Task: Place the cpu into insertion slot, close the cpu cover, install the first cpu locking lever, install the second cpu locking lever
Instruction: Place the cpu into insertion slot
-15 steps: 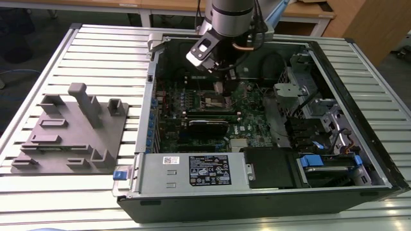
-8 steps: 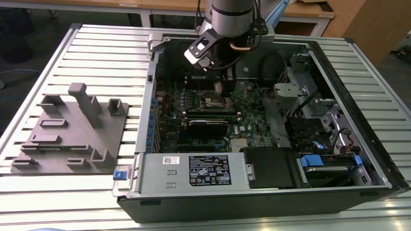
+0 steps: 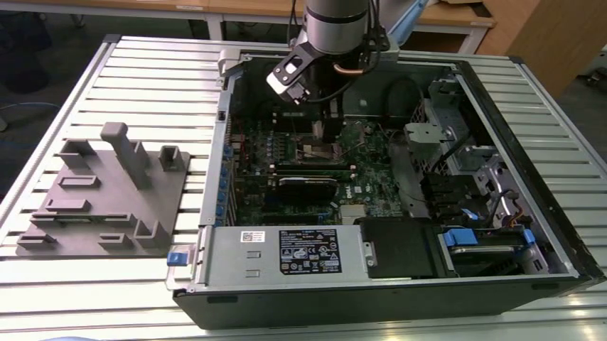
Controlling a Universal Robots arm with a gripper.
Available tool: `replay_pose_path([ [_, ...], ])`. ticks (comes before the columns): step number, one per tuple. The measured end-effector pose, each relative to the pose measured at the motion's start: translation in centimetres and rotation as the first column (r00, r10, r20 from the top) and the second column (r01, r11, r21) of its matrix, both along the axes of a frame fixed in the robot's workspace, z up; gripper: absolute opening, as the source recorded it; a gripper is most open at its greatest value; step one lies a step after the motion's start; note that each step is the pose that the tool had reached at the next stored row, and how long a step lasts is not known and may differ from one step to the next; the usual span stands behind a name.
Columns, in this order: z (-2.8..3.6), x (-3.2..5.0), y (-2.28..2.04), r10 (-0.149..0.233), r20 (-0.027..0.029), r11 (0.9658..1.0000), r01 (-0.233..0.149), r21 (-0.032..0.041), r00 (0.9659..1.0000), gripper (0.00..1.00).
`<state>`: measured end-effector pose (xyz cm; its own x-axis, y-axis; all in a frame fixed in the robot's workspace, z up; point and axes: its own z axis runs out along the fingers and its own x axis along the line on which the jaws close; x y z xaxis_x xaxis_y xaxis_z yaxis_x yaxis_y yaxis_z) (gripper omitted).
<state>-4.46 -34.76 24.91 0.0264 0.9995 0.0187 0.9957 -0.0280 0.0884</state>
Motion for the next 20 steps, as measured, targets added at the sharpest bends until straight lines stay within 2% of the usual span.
replay_pose_path([
  [6,-0.69,-0.22,0.34,0.004,0.0,1.0,-0.004,0.0,1.0,0.54],
  [11,-1.09,-0.23,0.39,0.03,0.0,0.9996,-0.03,-0.0001,0.9996,0.54],
  [13,-1.09,-0.23,0.39,0.031,-0.0002,0.9995,-0.031,-0.0003,0.9995,0.54],
  [15,-1.45,-0.23,0.39,0.031,0.0,0.9995,-0.031,0.0,0.9995,0.54],
  [20,-1.51,-0.23,0.39,0.031,0.0,0.9995,-0.031,0.0,0.9995,0.54],
])
